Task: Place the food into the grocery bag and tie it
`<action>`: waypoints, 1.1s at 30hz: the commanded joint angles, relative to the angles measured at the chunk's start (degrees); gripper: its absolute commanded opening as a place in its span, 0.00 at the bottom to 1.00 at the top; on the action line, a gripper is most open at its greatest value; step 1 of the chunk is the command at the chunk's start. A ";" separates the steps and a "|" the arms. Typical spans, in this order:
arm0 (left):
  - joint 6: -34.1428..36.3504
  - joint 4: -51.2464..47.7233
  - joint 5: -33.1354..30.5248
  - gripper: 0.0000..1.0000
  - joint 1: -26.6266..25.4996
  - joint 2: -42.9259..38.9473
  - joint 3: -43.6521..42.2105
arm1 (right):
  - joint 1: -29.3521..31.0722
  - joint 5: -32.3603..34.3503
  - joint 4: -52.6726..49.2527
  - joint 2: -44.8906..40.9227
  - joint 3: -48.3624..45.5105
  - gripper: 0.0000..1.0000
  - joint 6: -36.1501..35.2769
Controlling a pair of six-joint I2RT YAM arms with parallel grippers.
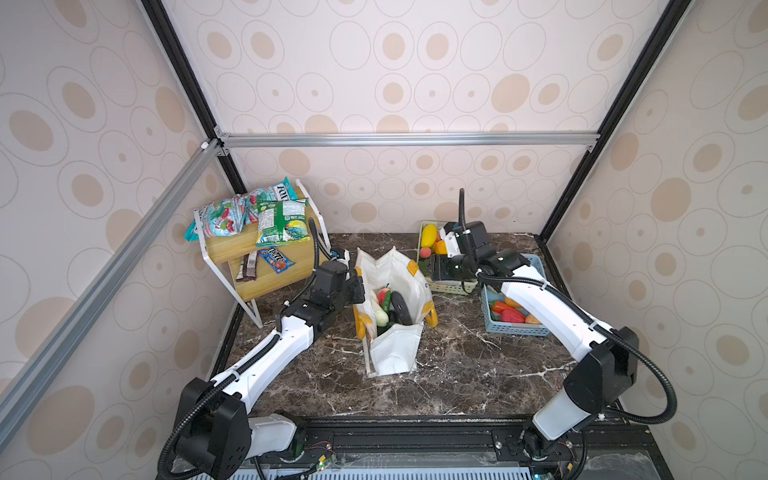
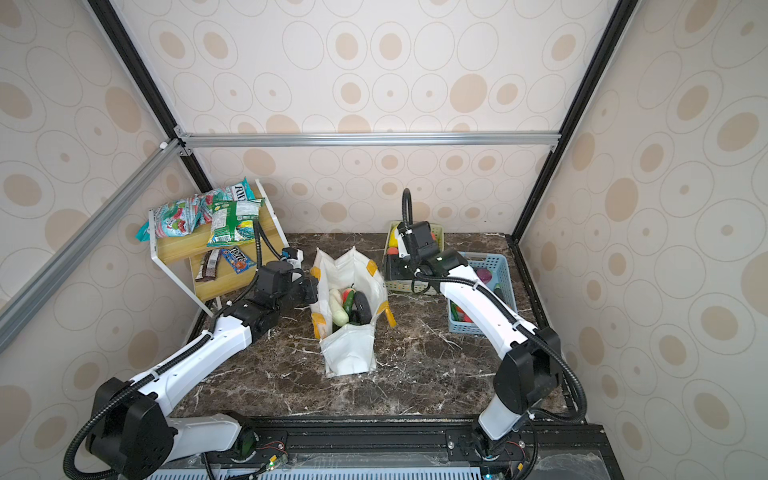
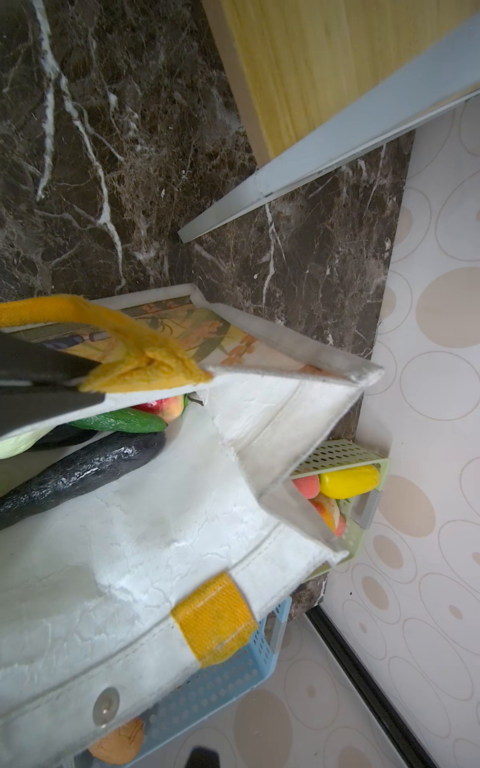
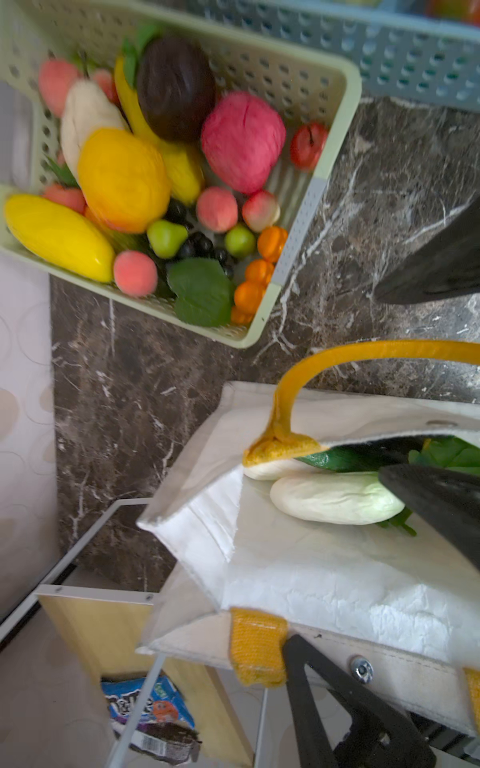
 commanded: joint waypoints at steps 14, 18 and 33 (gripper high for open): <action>-0.28 -0.02 1.94 0.00 0.43 0.71 0.52 | -8.51 6.56 5.48 10.55 2.77 0.75 0.67; -0.20 0.59 2.49 0.00 0.44 1.32 0.97 | -8.92 4.28 7.33 15.53 5.32 0.74 1.61; 0.15 1.20 3.00 0.00 0.52 3.85 2.05 | -9.43 -5.63 7.43 33.34 18.44 0.35 4.68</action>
